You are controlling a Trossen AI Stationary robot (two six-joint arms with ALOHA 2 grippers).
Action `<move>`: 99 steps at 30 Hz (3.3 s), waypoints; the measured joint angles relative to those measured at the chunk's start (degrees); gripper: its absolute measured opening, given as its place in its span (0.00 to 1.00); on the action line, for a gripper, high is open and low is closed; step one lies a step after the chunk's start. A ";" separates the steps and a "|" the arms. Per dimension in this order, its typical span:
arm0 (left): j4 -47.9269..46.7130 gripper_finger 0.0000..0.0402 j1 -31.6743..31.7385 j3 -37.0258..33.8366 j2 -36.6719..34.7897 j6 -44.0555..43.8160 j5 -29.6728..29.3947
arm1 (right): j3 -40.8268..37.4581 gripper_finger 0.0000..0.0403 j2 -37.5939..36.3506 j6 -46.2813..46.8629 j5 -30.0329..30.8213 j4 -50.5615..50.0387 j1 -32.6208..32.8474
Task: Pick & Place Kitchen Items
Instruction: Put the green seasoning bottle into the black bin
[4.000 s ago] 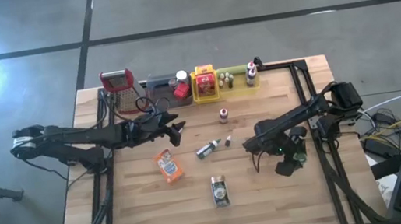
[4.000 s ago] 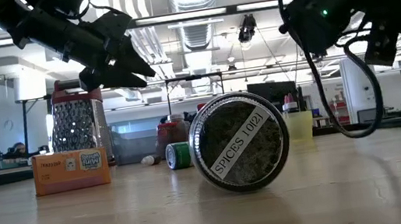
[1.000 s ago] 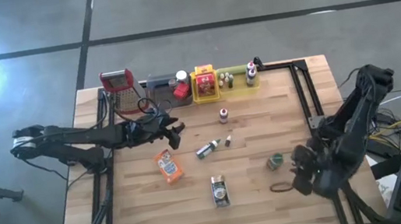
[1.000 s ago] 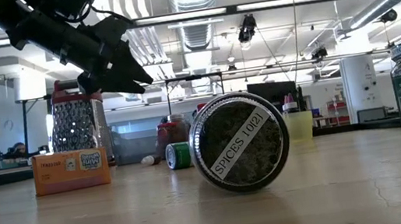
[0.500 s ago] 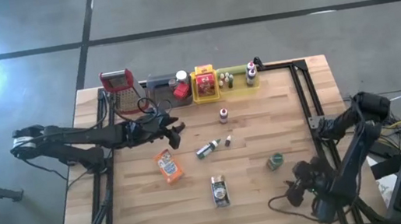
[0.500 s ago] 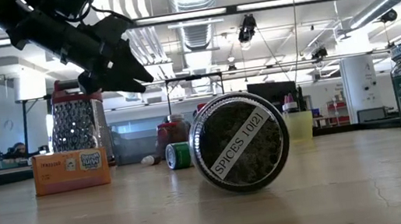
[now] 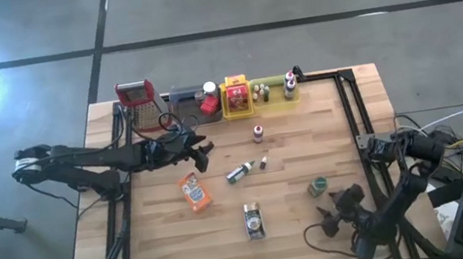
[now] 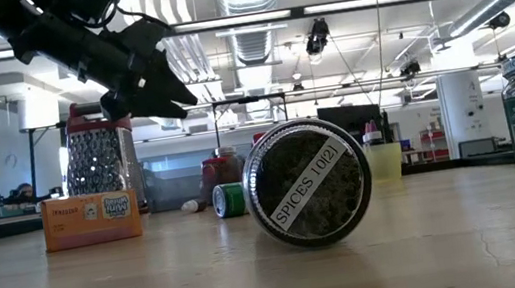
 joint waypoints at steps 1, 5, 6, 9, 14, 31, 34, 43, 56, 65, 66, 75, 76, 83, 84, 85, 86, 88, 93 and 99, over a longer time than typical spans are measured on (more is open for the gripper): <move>0.12 0.54 0.00 0.00 0.00 0.00 0.01 | -0.32 0.80 0.26 -0.02 0.78 0.56 -0.35; 0.30 0.54 0.00 0.00 0.00 -0.02 0.01 | -0.76 0.77 1.22 0.02 2.15 1.41 -1.91; 0.30 0.54 0.00 0.00 0.00 -0.02 -0.01 | -0.87 0.76 1.24 0.03 2.34 1.49 -2.32; 0.30 0.54 0.00 0.00 0.00 -0.01 0.01 | -1.28 0.75 1.28 -0.01 2.85 1.70 -3.51; 0.30 0.54 0.00 -0.02 0.00 0.00 0.01 | -2.08 0.75 1.16 0.11 3.06 1.90 -5.48; 0.30 0.54 0.00 -0.02 0.00 0.02 0.01 | -3.13 0.63 1.22 -1.96 3.88 0.79 -8.12; 0.30 0.54 0.00 -0.02 0.00 0.02 0.01 | -3.48 0.54 0.83 -2.56 4.12 0.78 -8.12; 0.25 0.54 0.00 0.28 0.00 -0.35 3.49 | -3.64 0.47 -10.02 -18.33 4.63 1.26 -8.66; 9.10 0.54 -7.39 3.76 0.26 12.36 13.47 | -9.92 0.48 -37.94 -73.75 6.53 25.09 -17.90; 15.50 0.54 -10.27 9.63 2.71 16.54 14.27 | -13.54 0.48 -45.09 -99.56 -9.25 44.72 -29.27; 13.07 0.53 -10.32 11.18 3.34 17.11 14.65 | -13.38 0.48 -45.02 -101.67 -11.48 46.17 -30.53; 5.86 0.50 -13.92 23.12 12.39 27.08 17.19 | -8.61 0.48 -40.95 -112.00 -21.06 47.50 -38.07; 5.79 0.51 -14.27 23.96 13.35 27.88 17.17 | -8.50 0.48 -40.72 -112.39 -21.11 47.38 -38.37; 5.61 0.51 -14.60 30.67 18.96 25.55 17.16 | -7.44 0.49 -39.76 -112.47 -23.51 48.37 -39.62; 5.42 0.51 -14.60 31.94 19.85 25.68 17.16 | -7.40 0.49 -39.76 -112.56 -23.51 48.18 -39.62; 4.15 0.51 -14.59 33.02 20.72 25.83 17.16 | -7.40 0.49 -39.76 -112.66 -23.51 47.92 -39.62; 2.99 0.51 -14.57 34.36 21.73 25.88 17.16 | -7.38 0.49 -39.76 -112.72 -23.53 48.00 -39.60; 1.94 0.52 -14.61 37.22 23.48 26.42 17.19 | -7.44 0.48 -39.74 -112.74 -23.53 47.94 -39.58; -4.49 0.60 -14.60 43.43 26.92 27.65 17.19 | -7.49 0.48 -39.74 -112.76 -23.50 47.50 -39.58; -7.81 0.70 -14.51 48.08 29.35 28.17 17.16 | -7.49 0.49 -39.74 -113.13 -23.50 47.48 -39.58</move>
